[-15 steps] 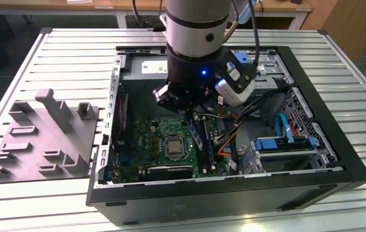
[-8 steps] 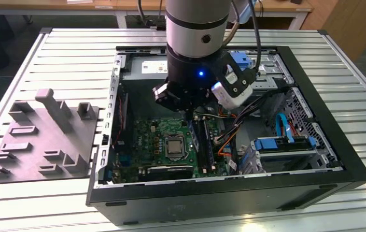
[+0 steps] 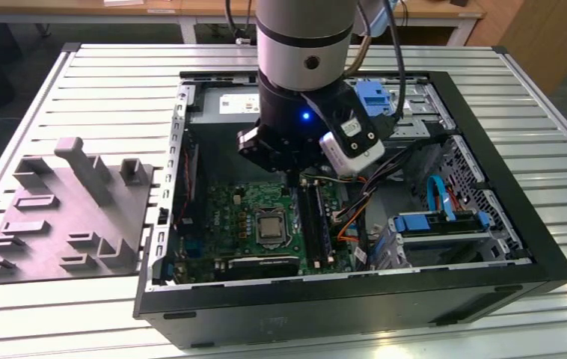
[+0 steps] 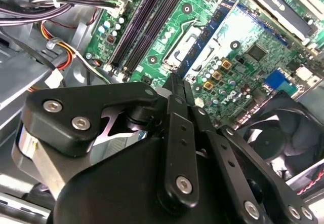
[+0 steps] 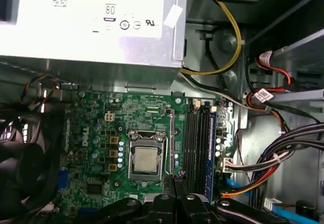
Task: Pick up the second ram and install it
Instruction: 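Insert the second ram into the second slot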
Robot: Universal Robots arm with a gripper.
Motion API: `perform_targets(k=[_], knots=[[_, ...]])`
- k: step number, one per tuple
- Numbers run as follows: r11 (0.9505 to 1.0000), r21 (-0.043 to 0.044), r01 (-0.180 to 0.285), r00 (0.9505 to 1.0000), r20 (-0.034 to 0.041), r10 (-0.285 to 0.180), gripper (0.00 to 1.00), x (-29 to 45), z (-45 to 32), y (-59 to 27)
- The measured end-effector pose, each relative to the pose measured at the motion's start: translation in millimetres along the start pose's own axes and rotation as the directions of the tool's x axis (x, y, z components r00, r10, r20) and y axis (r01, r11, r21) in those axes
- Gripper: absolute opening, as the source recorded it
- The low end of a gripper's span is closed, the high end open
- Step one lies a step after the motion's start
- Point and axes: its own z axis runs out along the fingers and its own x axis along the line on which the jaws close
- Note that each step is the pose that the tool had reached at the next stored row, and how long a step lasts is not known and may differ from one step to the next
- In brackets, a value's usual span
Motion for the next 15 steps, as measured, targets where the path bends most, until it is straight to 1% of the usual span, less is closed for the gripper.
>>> perform_targets(k=[7, 11, 15], knots=[[1.0, 0.0, 0.0, 1.0, 0.0001, 0.0, 0.11, -1.5, 0.4, -0.1], [1.0, -0.0001, 0.0, 1.0, -0.0004, 0.0, 0.11, -8.6, 1.0, -0.5], [1.0, 0.0001, -0.004, 1.0, -0.0003, 0.004, 0.11, -12.8, 1.9, -0.7]])
